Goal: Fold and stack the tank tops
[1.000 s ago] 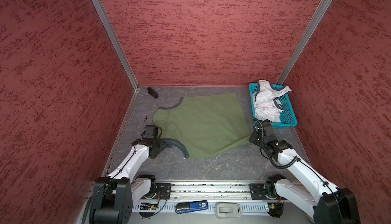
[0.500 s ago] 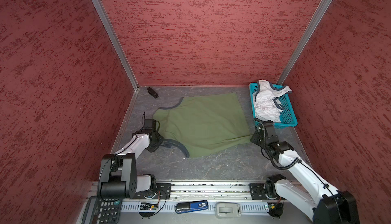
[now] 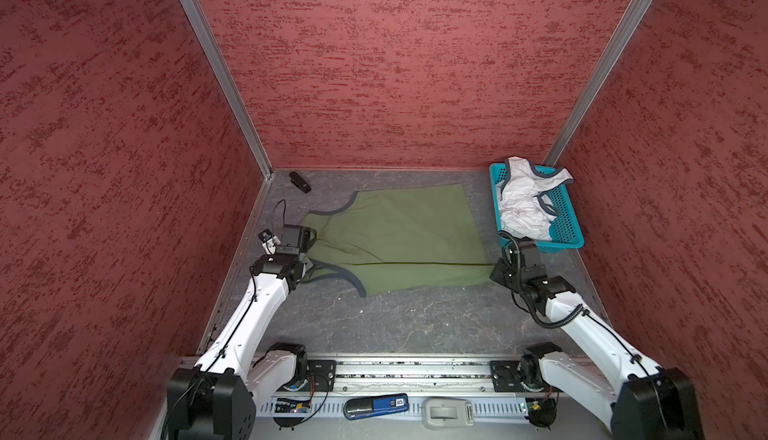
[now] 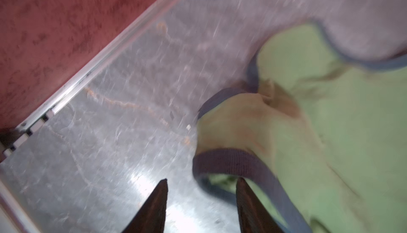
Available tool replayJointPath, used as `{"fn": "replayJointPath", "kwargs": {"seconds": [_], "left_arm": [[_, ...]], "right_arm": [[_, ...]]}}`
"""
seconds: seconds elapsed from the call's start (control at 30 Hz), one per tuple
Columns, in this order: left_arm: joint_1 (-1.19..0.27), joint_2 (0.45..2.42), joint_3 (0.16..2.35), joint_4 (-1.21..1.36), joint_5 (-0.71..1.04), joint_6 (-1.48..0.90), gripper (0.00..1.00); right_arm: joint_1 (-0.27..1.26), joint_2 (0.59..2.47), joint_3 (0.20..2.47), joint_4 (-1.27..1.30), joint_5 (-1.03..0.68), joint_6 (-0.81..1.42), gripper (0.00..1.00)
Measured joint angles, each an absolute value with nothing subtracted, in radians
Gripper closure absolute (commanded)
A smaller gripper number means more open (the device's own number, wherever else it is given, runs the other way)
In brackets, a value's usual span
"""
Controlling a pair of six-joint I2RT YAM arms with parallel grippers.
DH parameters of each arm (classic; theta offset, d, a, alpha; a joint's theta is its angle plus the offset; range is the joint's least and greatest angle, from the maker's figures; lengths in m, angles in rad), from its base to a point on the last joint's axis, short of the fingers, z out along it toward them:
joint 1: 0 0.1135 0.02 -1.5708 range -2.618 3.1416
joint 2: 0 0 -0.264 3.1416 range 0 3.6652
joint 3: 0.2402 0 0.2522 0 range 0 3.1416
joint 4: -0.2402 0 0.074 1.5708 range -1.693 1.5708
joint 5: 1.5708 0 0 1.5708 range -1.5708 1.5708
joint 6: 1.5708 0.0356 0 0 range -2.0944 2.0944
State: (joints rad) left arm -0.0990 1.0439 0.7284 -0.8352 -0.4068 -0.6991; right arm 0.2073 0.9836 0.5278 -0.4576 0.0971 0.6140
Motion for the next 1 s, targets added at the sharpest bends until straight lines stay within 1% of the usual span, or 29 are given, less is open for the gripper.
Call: {"fn": "replayJointPath", "kwargs": {"seconds": [0.1,0.17,0.2,0.3,0.37,0.5,0.53,0.57,0.63,0.67,0.7,0.73,0.83,0.93,1.0], "left_arm": [[-0.099,1.004,0.668,-0.861,-0.353,-0.72,0.35],[-0.096,0.952,0.65,-0.875,-0.333,-0.735,0.26],[-0.093,0.928,0.646,-0.876,-0.325,-0.739,0.25],[-0.052,0.876,0.633,-0.85,-0.263,-0.736,0.26],[-0.01,0.886,0.62,-0.813,-0.196,-0.724,0.29],[0.018,0.994,0.621,-0.745,-0.096,-0.705,0.34],[0.019,1.03,0.621,-0.726,-0.068,-0.699,0.35],[0.019,1.058,0.624,-0.714,-0.049,-0.697,0.35],[0.017,1.117,0.637,-0.686,-0.014,-0.691,0.35],[0.01,1.141,0.648,-0.677,-0.002,-0.689,0.35],[0.001,1.163,0.664,-0.671,-0.001,-0.686,0.35],[-0.019,1.185,0.683,-0.663,-0.003,-0.684,0.34],[-0.101,1.237,0.741,-0.631,-0.004,-0.682,0.34],[-0.182,1.301,0.794,-0.594,-0.001,-0.683,0.32],[-0.238,1.357,0.826,-0.569,0.001,-0.684,0.32]], "right_arm": [[0.207,0.978,0.528,-0.461,0.098,0.612,1.0],[0.207,0.974,0.53,-0.464,0.099,0.609,1.0],[0.207,0.973,0.531,-0.465,0.1,0.608,1.0],[0.207,0.973,0.532,-0.466,0.101,0.604,1.0],[0.207,0.973,0.532,-0.466,0.101,0.604,1.0],[0.207,0.976,0.532,-0.471,0.113,0.606,1.0],[0.207,0.976,0.532,-0.476,0.12,0.606,0.99],[0.207,0.976,0.532,-0.48,0.125,0.606,0.93],[0.207,0.975,0.532,-0.491,0.137,0.615,0.65],[0.207,0.974,0.532,-0.498,0.144,0.615,0.54],[0.207,0.97,0.533,-0.507,0.15,0.616,0.46],[0.207,0.965,0.536,-0.516,0.155,0.619,0.41],[0.209,0.941,0.57,-0.546,0.16,0.612,0.33],[0.242,0.941,0.637,-0.563,0.165,0.614,0.31],[0.294,0.965,0.685,-0.559,0.165,0.614,0.31]]}}
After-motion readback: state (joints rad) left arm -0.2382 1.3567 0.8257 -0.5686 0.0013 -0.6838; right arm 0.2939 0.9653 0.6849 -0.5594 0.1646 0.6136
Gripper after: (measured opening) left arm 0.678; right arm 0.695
